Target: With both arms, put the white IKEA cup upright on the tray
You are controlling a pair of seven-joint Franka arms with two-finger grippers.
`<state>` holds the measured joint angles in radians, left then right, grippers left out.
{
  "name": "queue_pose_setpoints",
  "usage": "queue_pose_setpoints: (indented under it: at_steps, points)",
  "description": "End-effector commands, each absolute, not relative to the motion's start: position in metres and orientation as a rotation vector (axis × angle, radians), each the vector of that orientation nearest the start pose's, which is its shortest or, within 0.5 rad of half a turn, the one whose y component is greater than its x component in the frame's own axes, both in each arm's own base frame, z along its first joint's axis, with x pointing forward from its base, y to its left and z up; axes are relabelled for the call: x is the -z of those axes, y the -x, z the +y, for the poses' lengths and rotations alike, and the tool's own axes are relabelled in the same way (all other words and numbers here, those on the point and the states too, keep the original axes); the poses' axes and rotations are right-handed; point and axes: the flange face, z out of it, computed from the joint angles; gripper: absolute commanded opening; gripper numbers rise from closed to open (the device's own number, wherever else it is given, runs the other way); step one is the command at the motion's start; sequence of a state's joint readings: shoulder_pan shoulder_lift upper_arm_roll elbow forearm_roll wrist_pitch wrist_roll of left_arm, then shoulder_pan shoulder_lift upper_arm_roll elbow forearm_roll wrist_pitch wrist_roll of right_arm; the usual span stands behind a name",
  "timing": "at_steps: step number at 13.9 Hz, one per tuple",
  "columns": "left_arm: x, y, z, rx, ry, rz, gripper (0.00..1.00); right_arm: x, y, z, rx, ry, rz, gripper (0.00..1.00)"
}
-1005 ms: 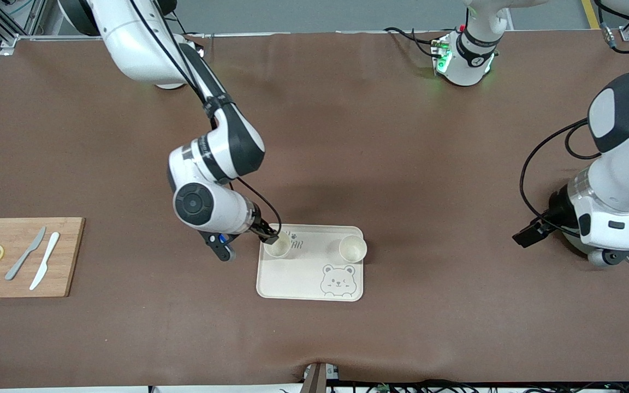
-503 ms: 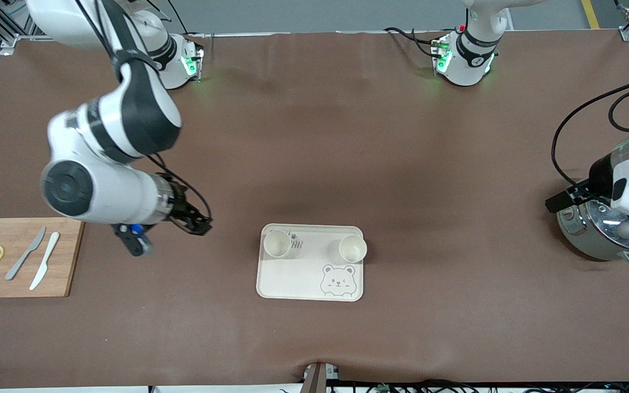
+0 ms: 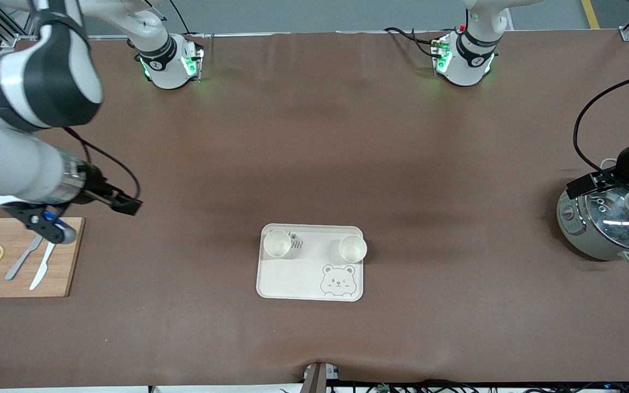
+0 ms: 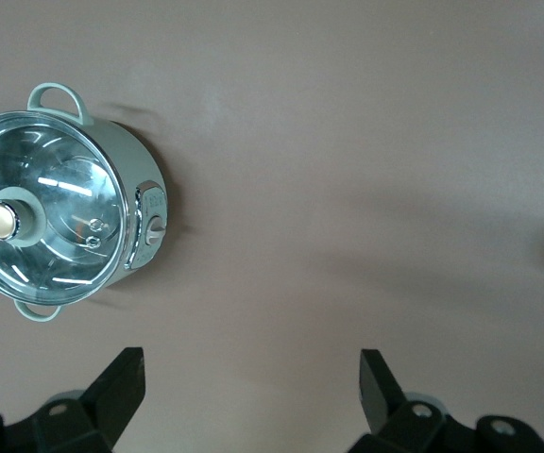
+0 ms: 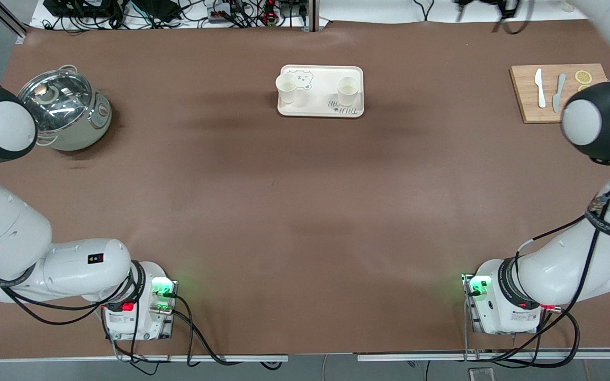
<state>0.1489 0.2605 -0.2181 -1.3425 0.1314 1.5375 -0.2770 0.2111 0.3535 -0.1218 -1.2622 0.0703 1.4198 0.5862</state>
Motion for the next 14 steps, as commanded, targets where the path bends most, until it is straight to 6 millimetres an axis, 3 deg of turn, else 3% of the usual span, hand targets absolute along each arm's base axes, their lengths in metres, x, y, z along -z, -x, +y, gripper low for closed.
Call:
queue_pose_setpoints:
  at_steps: [1, 4, 8, 11, 14]
  points:
    - [-0.582, -0.621, -0.012, -0.079, 3.034, -0.301, 1.00, -0.565, -0.612, 0.015, -0.285, 3.092, 0.540, 1.00]
    - [-0.588, -0.615, -0.018, -0.075, 3.016, -0.301, 1.00, -0.587, -0.600, -0.052, -0.231, 3.097, 0.219, 1.00]
    - [-0.608, -0.606, -0.021, -0.035, 3.021, -0.272, 1.00, -0.644, -0.559, -0.053, -0.198, 3.092, 0.158, 1.00]
    - [-0.618, -0.594, -0.026, -0.051, 3.023, -0.248, 1.00, -0.656, -0.549, -0.053, -0.193, 3.116, 0.151, 1.00]
    - [-0.618, -0.567, -0.036, -0.061, 3.000, -0.235, 1.00, -0.646, -0.540, -0.054, -0.179, 3.117, 0.153, 1.00]
